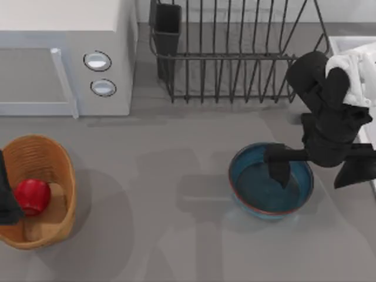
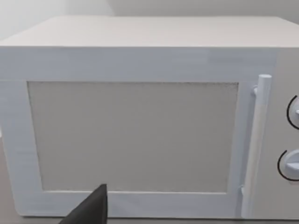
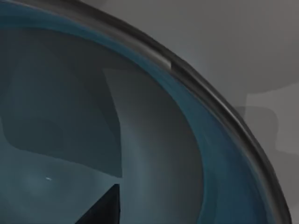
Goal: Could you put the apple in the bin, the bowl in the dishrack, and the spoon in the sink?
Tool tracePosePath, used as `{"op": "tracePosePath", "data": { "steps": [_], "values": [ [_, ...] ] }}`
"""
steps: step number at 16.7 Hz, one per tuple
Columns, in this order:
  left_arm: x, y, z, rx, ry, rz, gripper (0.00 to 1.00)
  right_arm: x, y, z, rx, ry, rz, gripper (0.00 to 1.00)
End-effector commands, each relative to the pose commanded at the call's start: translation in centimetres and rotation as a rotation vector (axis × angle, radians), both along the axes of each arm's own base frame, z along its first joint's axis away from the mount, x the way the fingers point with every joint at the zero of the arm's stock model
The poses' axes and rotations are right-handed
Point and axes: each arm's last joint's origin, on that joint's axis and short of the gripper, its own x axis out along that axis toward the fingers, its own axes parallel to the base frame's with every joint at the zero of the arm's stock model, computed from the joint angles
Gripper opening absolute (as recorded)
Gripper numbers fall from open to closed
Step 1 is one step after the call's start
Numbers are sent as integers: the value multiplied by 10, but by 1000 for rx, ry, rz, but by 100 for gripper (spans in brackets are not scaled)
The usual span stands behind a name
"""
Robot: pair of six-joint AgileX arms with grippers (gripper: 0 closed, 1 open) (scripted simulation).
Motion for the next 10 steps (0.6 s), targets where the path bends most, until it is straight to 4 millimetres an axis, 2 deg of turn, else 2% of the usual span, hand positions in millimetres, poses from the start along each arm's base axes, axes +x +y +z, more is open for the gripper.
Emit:
{"op": "tracePosePath", "data": {
  "steps": [10],
  "values": [
    [0,0,0,0,0,0,100,0,0,0,0,0,0,2]
  ]
}}
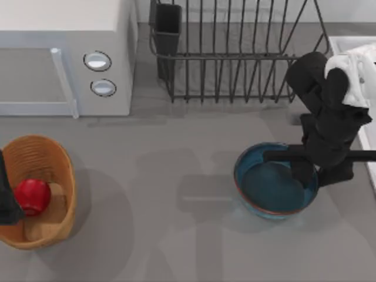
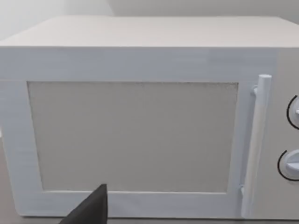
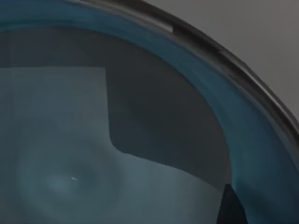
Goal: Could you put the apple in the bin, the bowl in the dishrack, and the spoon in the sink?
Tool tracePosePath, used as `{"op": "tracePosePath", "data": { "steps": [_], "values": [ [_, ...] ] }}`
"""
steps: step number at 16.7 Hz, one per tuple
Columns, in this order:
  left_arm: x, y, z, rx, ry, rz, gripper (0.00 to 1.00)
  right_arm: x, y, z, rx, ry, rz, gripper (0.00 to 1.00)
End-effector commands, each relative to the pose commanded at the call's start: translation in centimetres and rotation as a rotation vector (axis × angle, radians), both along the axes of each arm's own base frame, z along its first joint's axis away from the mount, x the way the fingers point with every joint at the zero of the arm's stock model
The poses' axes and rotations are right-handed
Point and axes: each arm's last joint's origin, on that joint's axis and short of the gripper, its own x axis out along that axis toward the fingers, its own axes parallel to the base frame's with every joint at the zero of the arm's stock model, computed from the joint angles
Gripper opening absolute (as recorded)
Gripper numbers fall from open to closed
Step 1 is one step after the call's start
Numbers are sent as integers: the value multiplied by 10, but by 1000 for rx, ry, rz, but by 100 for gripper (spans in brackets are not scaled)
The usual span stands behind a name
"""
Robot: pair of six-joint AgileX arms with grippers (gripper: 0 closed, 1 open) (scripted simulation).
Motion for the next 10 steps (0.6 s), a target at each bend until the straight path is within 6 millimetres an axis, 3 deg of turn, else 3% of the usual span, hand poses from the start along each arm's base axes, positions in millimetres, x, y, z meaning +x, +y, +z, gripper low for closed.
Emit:
{"op": "tracePosePath", "data": {
  "steps": [10],
  "values": [
    [0,0,0,0,0,0,100,0,0,2,0,-2,-1,0]
  ]
}}
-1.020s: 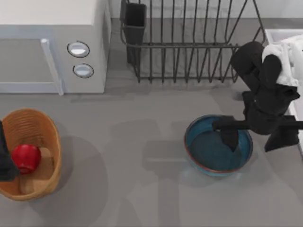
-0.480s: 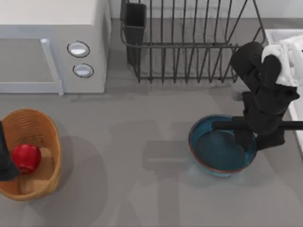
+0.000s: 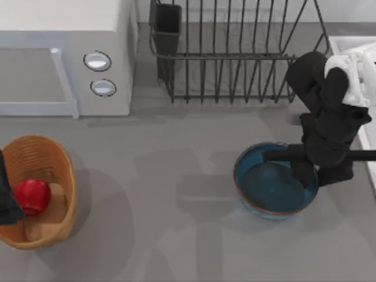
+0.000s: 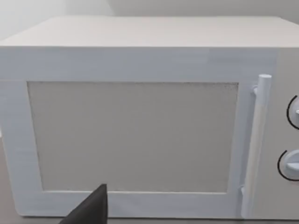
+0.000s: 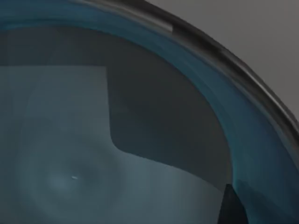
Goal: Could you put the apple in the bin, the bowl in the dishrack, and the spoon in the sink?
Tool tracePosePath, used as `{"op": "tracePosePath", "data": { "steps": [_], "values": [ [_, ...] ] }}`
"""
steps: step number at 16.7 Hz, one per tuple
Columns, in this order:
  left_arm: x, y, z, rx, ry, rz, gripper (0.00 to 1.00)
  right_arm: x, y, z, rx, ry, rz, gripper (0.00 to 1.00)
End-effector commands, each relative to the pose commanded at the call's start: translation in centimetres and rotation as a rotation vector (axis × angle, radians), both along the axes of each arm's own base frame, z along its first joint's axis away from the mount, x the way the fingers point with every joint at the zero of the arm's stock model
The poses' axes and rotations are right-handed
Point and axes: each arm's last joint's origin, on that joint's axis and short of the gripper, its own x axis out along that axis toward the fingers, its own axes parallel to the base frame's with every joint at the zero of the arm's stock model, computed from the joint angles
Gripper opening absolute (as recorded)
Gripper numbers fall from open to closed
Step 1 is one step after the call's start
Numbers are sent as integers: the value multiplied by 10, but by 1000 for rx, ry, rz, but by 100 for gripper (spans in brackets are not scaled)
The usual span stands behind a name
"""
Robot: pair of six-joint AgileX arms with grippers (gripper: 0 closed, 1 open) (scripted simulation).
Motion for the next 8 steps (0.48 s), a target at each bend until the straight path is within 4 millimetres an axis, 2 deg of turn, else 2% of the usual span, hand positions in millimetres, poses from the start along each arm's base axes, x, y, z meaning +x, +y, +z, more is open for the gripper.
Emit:
{"op": "tracePosePath", "data": {
  "steps": [3,8],
  "values": [
    [0,0,0,0,0,0,100,4,2,19,1,-4,-2,0],
    [0,0,0,0,0,0,100,2,1,78,-7,16,-2,0]
  ]
}}
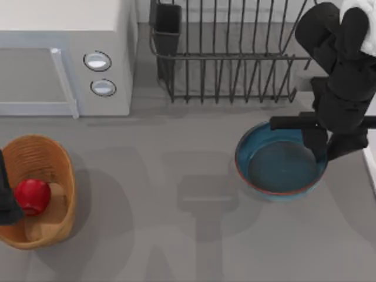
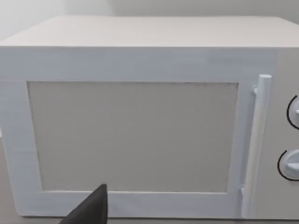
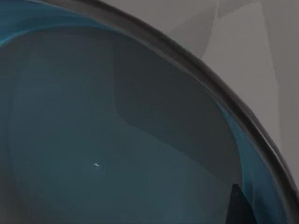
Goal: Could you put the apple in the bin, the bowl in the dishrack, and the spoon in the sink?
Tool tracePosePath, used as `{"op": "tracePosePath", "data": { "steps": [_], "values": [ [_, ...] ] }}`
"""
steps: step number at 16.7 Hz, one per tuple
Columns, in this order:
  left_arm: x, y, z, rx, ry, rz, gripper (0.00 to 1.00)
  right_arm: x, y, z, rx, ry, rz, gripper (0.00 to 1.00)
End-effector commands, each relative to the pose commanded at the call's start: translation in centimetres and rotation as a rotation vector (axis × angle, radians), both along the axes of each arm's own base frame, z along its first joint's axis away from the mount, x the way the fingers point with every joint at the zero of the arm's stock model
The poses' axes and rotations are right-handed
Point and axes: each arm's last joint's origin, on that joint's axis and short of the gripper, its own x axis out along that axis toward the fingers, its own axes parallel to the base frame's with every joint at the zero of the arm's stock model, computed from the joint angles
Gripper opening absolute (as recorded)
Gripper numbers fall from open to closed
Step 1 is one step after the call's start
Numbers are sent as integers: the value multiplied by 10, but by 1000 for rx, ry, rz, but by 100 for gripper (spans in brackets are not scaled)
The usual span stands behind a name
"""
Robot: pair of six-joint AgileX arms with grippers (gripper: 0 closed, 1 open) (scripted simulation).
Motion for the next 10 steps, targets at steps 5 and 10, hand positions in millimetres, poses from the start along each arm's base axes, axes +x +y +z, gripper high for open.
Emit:
{"op": "tracePosePath", "data": {
  "steps": [5,10],
  "values": [
    [0,0,0,0,0,0,100,-2,-1,21,7,-16,1,0],
    [0,0,0,0,0,0,100,-5,13,28,-18,-120,68,0]
  ]
}}
